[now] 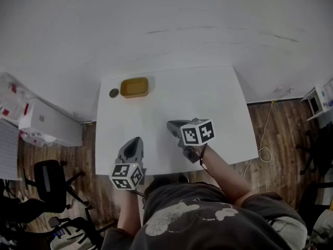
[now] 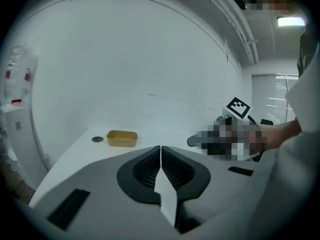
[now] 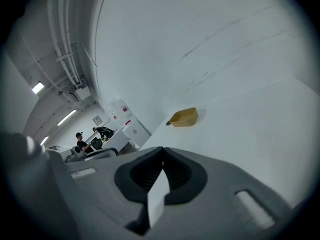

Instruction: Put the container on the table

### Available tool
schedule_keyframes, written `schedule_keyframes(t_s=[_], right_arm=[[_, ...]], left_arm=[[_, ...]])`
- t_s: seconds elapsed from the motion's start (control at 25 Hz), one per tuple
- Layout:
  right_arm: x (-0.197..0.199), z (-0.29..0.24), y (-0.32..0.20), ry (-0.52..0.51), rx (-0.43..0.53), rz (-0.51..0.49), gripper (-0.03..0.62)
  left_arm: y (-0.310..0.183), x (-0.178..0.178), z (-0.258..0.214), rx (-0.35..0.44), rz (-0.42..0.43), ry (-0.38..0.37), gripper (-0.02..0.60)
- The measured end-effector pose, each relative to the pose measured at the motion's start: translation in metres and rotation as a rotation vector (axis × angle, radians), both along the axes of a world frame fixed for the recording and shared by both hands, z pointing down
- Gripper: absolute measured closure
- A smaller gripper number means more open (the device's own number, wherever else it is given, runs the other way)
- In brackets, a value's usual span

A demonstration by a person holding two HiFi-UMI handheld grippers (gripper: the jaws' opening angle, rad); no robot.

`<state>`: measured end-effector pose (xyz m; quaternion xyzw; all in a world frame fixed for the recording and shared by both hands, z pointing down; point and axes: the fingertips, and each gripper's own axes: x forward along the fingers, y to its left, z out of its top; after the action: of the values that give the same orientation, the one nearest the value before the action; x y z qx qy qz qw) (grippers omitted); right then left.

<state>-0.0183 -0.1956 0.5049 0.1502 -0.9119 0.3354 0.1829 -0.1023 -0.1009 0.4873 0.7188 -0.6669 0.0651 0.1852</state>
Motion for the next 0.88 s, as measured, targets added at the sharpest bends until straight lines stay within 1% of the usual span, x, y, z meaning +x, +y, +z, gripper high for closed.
schedule_keyframes(t_s=[0.12,0.24,0.32,0.44,0.6,0.72,0.88], right_arm=[[0.000,-0.003,0.003,-0.003,0.000,-0.036,0.595],[0.001,-0.003,-0.003,0.000,0.003,-0.051,0.595],[0.005,-0.002,-0.010,0.003,0.005,-0.049,0.595],[0.010,0.003,-0.021,0.006,-0.008,-0.047,0.595],[0.014,0.014,-0.025,0.005,-0.030,-0.050,0.595],[0.012,0.023,-0.026,0.021,-0.019,-0.041,0.595],[0.010,0.031,-0.021,0.029,-0.026,-0.016,0.595]], left_arm=[[0.002,0.004,0.001,-0.016,-0.013,0.004,0.571],[-0.005,0.009,0.003,-0.042,0.002,0.002,0.571],[-0.014,0.012,0.002,-0.039,0.017,0.008,0.571],[-0.029,0.011,0.003,-0.021,0.004,0.019,0.571],[-0.039,0.014,0.018,-0.045,0.017,0.035,0.571],[-0.038,0.014,0.030,-0.061,0.037,0.042,0.571],[-0.030,0.015,0.042,-0.072,0.066,0.052,0.571]])
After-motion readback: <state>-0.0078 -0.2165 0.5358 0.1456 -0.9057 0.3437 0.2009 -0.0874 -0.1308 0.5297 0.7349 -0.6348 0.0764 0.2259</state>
